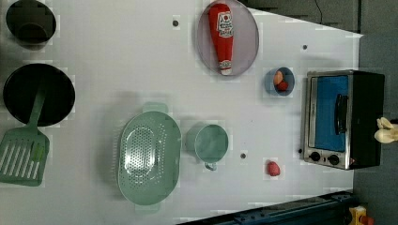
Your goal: Pick banana from table and place on oven.
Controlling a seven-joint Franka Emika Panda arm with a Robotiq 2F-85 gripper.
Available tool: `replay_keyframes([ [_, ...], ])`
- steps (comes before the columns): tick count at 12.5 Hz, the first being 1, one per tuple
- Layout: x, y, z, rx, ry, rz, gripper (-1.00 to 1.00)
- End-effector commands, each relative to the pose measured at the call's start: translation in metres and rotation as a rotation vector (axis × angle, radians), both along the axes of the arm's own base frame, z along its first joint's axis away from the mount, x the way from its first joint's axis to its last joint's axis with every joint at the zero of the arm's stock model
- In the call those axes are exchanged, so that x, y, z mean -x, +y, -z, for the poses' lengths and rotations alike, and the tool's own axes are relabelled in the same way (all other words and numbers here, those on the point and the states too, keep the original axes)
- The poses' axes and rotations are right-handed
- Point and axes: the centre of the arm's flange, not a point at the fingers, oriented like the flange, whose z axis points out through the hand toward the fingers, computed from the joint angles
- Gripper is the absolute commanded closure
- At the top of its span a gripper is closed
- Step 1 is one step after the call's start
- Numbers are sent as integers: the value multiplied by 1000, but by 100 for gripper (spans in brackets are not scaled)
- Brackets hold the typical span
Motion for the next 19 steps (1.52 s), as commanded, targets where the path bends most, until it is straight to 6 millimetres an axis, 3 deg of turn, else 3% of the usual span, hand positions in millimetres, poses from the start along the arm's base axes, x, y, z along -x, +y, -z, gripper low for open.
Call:
replay_keyframes([
  [1,-5,-33,6,34,11,-211,64],
  [3,-13,-57,24,68,50,-280,64],
  [6,-21,-69,44,76,103,-325,57],
  [9,-22,-69,57,68,128,-324,-7],
  [13,-23,-68,55,70,125,-326,-97],
  [15,-32,-63,43,86,106,-342,-100],
  [17,-50,-45,11,111,65,-397,-100],
  [19,-65,-4,-14,69,70,-462,-100],
])
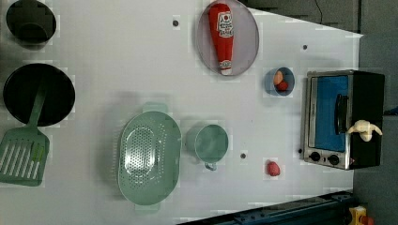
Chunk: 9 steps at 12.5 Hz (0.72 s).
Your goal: Pick banana from table and place on oven.
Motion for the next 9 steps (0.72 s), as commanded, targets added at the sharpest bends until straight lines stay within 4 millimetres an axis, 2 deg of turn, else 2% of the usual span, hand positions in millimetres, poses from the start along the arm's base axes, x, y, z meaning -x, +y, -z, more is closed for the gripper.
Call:
replay_keyframes([
  [1,-41,85,-67,-37,-54,-179,-100],
  [3,-51,148,-86,-78,-66,-126,-100],
  [6,-63,236,-119,-71,-153,59,-100],
  [8,-56,274,-135,-73,-188,235,-100],
  [9,-47,285,-139,-71,-166,324,-100],
])
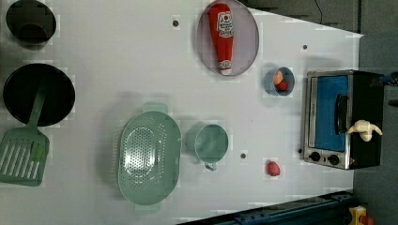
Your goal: Pick banana from table and place on oven.
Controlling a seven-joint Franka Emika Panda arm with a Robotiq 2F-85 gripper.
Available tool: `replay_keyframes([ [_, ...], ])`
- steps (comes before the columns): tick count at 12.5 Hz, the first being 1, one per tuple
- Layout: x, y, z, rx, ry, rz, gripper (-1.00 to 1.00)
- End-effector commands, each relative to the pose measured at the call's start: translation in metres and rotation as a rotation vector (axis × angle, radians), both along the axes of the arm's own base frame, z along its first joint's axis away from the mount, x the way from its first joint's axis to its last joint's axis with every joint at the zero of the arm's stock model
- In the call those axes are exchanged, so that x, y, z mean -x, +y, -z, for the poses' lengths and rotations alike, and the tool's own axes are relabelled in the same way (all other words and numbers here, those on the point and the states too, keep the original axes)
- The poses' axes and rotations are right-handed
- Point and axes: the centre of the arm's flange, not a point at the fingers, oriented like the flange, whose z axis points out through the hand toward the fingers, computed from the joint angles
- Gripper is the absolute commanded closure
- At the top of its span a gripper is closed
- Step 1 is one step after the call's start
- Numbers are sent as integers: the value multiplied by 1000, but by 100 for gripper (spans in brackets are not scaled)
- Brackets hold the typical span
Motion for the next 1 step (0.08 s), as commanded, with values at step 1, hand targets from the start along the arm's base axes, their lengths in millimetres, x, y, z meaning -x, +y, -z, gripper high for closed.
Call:
replay_keyframes([
  [1,29,28,-33,-6,30,370,-100],
])
